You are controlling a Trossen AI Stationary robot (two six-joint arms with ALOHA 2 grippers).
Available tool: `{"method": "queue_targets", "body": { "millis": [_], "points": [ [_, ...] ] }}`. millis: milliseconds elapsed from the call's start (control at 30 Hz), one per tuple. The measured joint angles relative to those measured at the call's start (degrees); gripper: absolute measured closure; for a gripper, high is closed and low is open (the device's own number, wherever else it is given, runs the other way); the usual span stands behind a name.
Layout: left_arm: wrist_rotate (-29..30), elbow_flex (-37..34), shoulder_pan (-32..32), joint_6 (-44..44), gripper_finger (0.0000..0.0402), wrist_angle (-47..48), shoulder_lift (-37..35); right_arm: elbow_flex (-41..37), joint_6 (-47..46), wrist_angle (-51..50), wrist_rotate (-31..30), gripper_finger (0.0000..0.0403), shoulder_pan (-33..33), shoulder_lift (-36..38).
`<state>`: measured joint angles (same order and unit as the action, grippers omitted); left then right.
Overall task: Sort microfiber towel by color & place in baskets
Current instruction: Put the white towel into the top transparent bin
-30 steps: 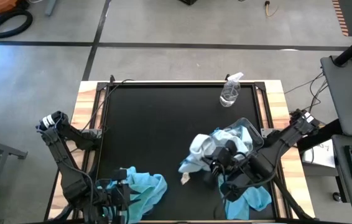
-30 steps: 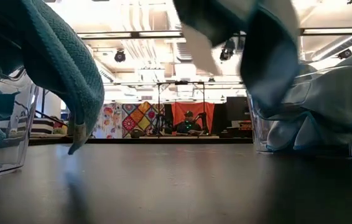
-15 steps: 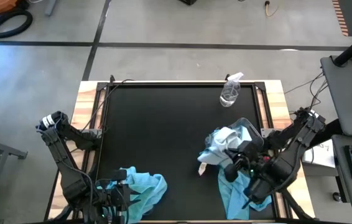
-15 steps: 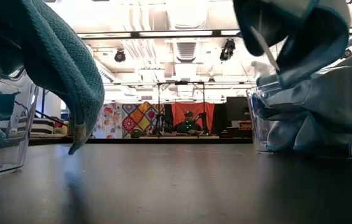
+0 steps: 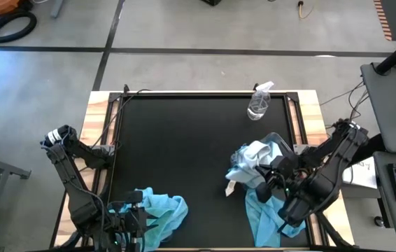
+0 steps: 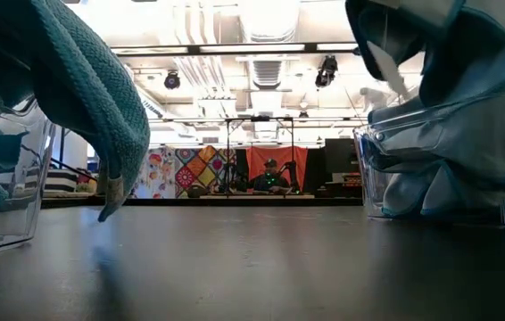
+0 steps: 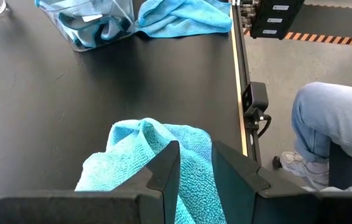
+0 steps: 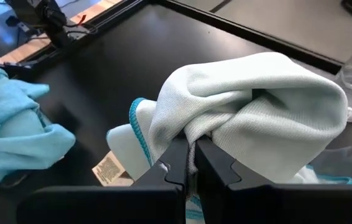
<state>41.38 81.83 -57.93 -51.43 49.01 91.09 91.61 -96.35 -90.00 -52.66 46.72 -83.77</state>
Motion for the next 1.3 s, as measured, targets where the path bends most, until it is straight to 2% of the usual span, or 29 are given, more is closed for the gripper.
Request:
{"method": "queue_targets", "body": {
  "millis": [67, 200, 300, 433, 567, 667, 867, 1167, 1300],
  "points": [
    [-0.01, -0.01, 0.0, 0.56, 0.0323, -0.02, 0.0, -0.26, 1.63, 0.01, -0.77, 0.039, -0.21, 0.51],
    [0.03, 0.01, 0.0, 1.85, 0.0323, -0.02, 0.0, -1.46, 3.14, 0.02, -6.63, 0.039, -0.37, 2.32],
    [0.07, 0.0, 0.0, 3.13, 0.0323, -0.03, 0.0, -3.61, 4.42, 0.01, -8.05, 0.039, -0.63, 4.7],
    [0.1, 0.01, 0.0, 4.93, 0.0323, -0.02, 0.0, -10.3, 2.69, 0.06, -8.48, 0.039, -0.63, 9.32],
    [0.23, 0.01, 0.0, 5.98, 0.0323, -0.02, 0.0, -21.14, -3.33, 1.72, -8.69, 0.039, -0.59, 15.88],
    [0.25, 0.01, 0.0, 5.98, 0.0323, -0.02, 0.0, -29.95, -4.74, 8.93, -6.37, 0.039, -0.59, 20.92],
    [0.25, 0.01, 0.0, 5.98, 0.0323, -0.04, 0.0, -42.44, 4.69, 26.24, 0.78, 0.039, -0.59, 28.52],
    [0.24, 0.0, 0.02, 5.55, 0.0323, -0.41, 0.0, -51.59, -6.24, 28.55, 12.71, 0.039, -0.59, 30.33],
    [0.23, 0.01, 0.04, 5.52, 0.0323, -0.7, 0.0, -52.81, -4.94, 31.13, 13.11, 0.039, -0.52, 28.82]
  ]
}}
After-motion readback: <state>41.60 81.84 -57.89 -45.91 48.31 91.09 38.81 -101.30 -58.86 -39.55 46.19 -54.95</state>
